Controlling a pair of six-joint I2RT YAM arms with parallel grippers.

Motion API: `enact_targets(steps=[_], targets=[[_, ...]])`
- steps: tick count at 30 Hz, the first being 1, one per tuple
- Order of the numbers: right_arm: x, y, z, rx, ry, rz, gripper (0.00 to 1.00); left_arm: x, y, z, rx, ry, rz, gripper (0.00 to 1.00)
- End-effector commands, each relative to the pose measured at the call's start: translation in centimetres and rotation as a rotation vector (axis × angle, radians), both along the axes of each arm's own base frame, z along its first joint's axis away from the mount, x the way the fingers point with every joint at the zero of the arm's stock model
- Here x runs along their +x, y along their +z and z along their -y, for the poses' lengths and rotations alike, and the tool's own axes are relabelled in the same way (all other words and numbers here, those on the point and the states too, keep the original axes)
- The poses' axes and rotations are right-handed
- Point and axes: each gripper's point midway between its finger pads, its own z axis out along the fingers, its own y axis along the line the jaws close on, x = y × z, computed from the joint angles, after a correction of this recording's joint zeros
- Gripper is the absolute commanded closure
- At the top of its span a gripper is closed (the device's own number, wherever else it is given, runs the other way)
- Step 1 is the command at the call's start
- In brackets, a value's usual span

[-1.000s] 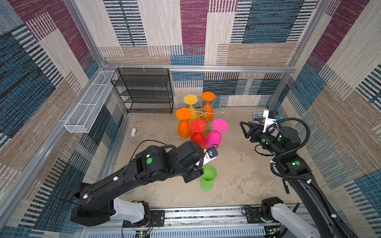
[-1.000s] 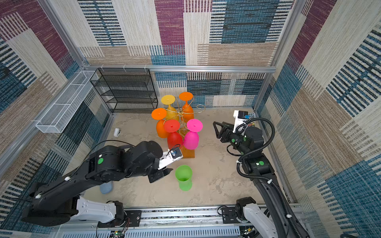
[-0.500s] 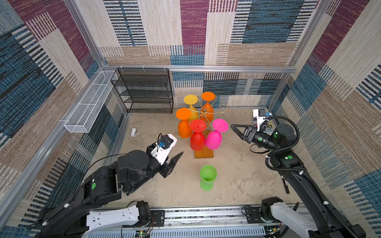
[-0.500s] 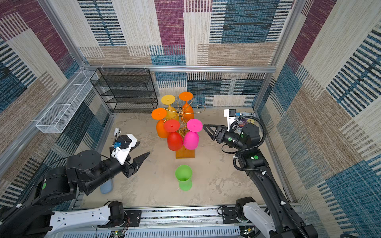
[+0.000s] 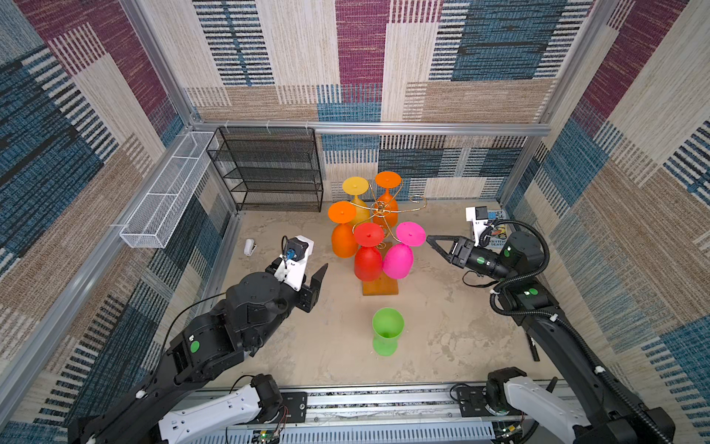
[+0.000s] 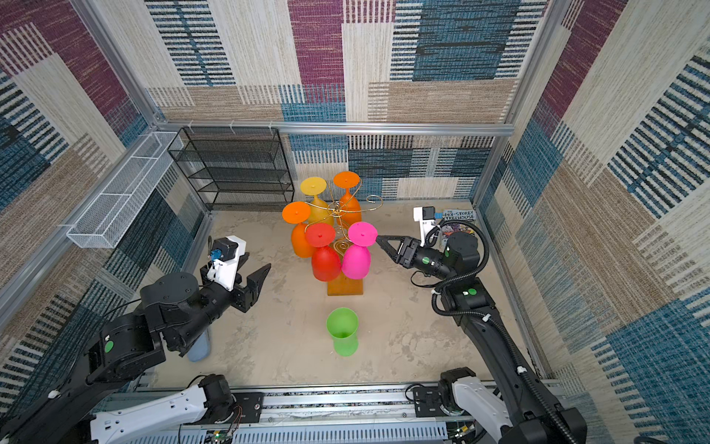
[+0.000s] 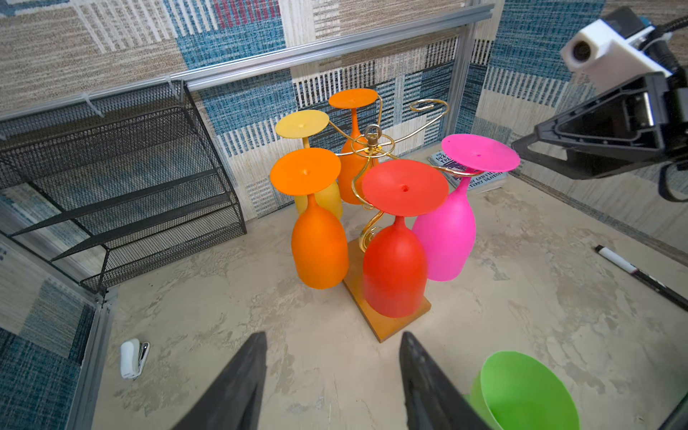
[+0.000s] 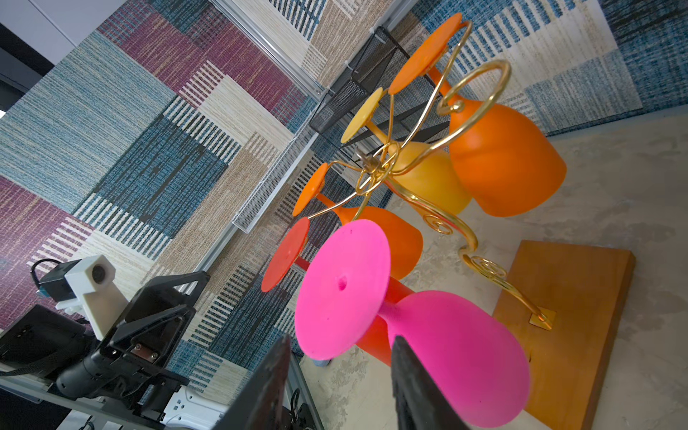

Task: Take the wine glass off the wine glass rack
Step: Pick up the wine glass from the wine glass rack.

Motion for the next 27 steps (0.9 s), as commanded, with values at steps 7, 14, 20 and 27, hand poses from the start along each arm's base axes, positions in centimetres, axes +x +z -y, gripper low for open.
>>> enact_targets(steps=[7, 14, 20, 27], targets=[[0.5, 1.3, -0.4, 0.021, 0.023, 0.036, 0.56, 1.8, -0.9, 1.8, -0.096, -0.041, -0.064, 0.41], [1.2, 1.4, -0.7, 0.027, 0.039, 0.031, 0.6, 2.8, -1.6, 1.7, -0.117, -0.034, -0.09, 0.41], [1.4, 1.3, -0.8, 0.025, 0.048, 0.022, 0.65, 3.2, -2.0, 1.6, -0.133, -0.038, -0.11, 0.41], [1.2, 1.3, -1.0, 0.029, 0.055, 0.016, 0.67, 3.4, -2.3, 1.6, -0.144, -0.044, -0.124, 0.42]])
